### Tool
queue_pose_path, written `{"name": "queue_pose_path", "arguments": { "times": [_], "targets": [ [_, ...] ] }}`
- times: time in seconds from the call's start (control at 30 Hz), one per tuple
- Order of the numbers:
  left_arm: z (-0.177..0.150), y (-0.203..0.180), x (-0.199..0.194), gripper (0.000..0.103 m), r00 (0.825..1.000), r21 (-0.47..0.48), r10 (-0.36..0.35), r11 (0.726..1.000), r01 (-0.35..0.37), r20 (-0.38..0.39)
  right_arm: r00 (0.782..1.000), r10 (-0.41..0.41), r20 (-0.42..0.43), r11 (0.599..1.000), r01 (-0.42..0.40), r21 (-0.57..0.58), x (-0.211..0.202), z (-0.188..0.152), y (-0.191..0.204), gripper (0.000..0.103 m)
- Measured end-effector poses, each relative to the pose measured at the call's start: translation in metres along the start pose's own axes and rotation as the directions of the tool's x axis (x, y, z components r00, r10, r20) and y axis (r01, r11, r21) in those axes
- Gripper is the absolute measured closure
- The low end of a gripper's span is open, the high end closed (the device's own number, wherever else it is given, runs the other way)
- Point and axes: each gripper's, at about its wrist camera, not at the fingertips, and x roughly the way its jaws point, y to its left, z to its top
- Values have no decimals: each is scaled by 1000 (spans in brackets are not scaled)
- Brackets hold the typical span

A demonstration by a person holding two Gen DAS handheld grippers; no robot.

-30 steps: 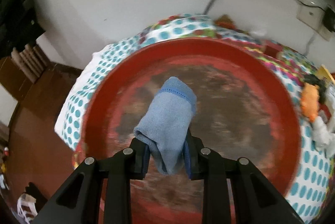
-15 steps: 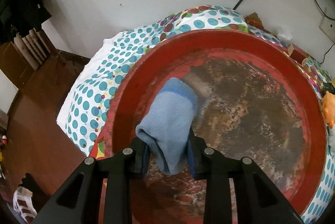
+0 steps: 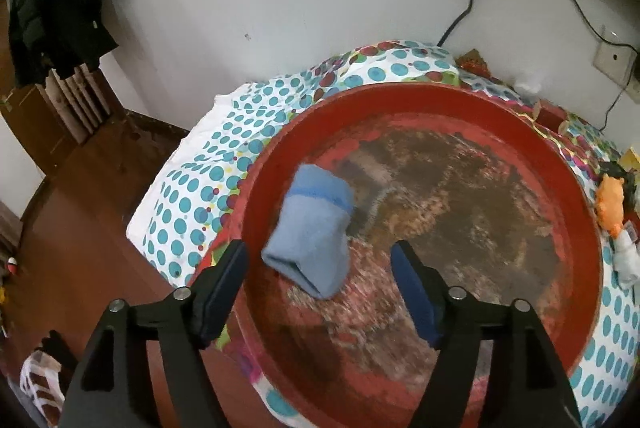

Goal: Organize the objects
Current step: 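Carry the light blue sock to the red tray and release with left gripper, then carry the light blue sock to the red tray and release with right gripper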

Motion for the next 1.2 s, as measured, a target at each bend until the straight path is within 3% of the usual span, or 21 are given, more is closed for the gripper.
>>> {"name": "queue_pose_path", "arguments": {
  "times": [0.2,0.33,0.47,0.7,0.97,1.2],
  "targets": [
    [-27,-24,-21,26,998,35,51,998,-53,46,1000,9,0,1000,-9,-1,0,0,-1,71],
    [-37,-32,-28,25,998,11,21,1000,-21,62,1000,15,9,1000,-15,12,-3,0,-2,71],
    [-43,-34,-30,23,996,7,36,999,-37,82,1000,-12,27,1000,11,20,-7,-1,-2,71],
    [-47,-32,-30,19,996,24,10,1000,-12,84,999,16,52,997,-20,74,-33,4,12,71],
    [-44,-11,-35,15,996,-33,3,999,0,87,983,150,101,989,-148,-30,-66,36,97,71],
    [-40,23,-41,12,995,-110,25,994,-15,97,951,306,47,941,-295,-165,-59,47,209,71]
  ]
}}
